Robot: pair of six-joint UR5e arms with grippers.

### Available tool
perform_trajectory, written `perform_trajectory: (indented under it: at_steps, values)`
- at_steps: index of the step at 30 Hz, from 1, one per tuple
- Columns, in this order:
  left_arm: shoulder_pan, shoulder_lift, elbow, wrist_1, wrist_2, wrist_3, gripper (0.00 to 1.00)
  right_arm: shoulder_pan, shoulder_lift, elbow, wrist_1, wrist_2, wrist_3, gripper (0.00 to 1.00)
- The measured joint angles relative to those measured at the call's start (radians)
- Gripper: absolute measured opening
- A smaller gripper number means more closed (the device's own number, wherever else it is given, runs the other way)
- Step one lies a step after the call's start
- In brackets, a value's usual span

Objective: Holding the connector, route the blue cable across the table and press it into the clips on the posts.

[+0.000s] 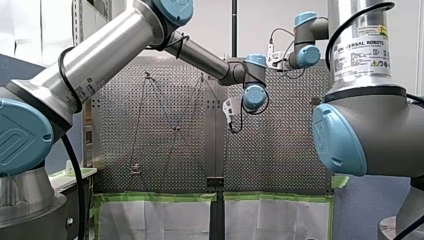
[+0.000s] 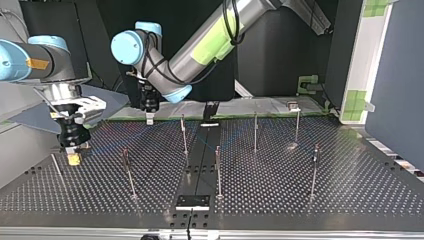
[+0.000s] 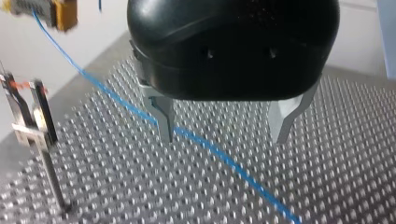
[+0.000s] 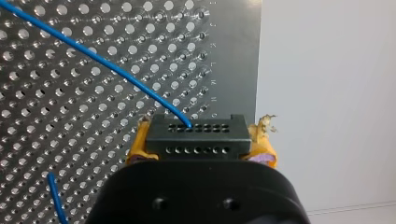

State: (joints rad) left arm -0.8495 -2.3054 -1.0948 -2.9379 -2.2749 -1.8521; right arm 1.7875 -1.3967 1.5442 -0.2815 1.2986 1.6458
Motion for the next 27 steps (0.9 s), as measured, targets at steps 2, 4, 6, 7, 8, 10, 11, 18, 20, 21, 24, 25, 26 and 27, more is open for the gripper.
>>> perform_trajectory:
  at_steps: [2, 4, 6, 7, 8, 10, 11, 18, 20, 21, 24, 25, 26, 27]
  values:
    - [-0.011, 0.018, -0.018, 0.009, 0.017, -0.010, 1.00, 0.000, 0.000, 0.000, 0.000, 0.000, 0.000, 0.00]
    - [-0.021, 0.036, -0.036, 0.024, 0.035, -0.020, 1.00, 0.000, 0.000, 0.000, 0.000, 0.000, 0.000, 0.00]
    - [-0.026, 0.051, -0.051, 0.038, 0.050, -0.030, 1.00, 0.000, 0.000, 0.000, 0.000, 0.000, 0.000, 0.00]
    - [-0.027, 0.060, -0.060, 0.046, 0.059, -0.038, 1.00, 0.000, 0.000, 0.000, 0.000, 0.000, 0.000, 0.00]
    - [-0.026, 0.067, -0.068, 0.054, 0.066, -0.044, 1.00, 0.000, 0.000, 0.000, 0.000, 0.000, 0.000, 0.00]
    - [-0.025, 0.085, -0.085, 0.071, 0.075, -0.058, 1.00, 0.000, 0.000, 0.000, 0.000, 0.000, 0.000, 0.00]
    - [-0.024, 0.092, -0.092, 0.078, 0.075, -0.062, 1.00, 0.000, 0.000, 0.000, 0.000, 0.000, 0.000, 0.00]
    - [-0.023, 0.155, -0.155, 0.141, 0.033, -0.078, 1.00, 0.000, 0.000, 0.000, 0.000, 0.000, 0.000, 0.00]
    - [-0.021, 0.173, -0.173, 0.159, 0.016, -0.091, 1.00, 0.000, 0.000, 0.000, 0.000, 0.000, 0.000, 0.00]
    - [-0.020, 0.178, -0.179, 0.164, 0.011, -0.096, 1.00, 0.000, 0.000, 0.000, 0.000, 0.000, 0.000, 0.00]
    - [-0.022, 0.206, -0.207, 0.192, -0.016, -0.120, 1.00, 0.000, 0.000, 0.000, 0.000, 0.000, 0.000, 0.00]
    - [-0.024, 0.214, -0.214, 0.200, -0.024, -0.125, 1.00, 0.000, 0.000, 0.000, 0.000, 0.000, 0.000, 0.00]
    - [-0.026, 0.222, -0.222, 0.208, -0.030, -0.130, 1.00, 0.000, 0.000, 0.000, 0.000, 0.000, 0.000, 0.00]
    - [-0.029, 0.233, -0.234, 0.220, -0.036, -0.138, 1.00, 0.000, 0.000, 0.000, 0.000, 0.000, 0.000, 0.00]
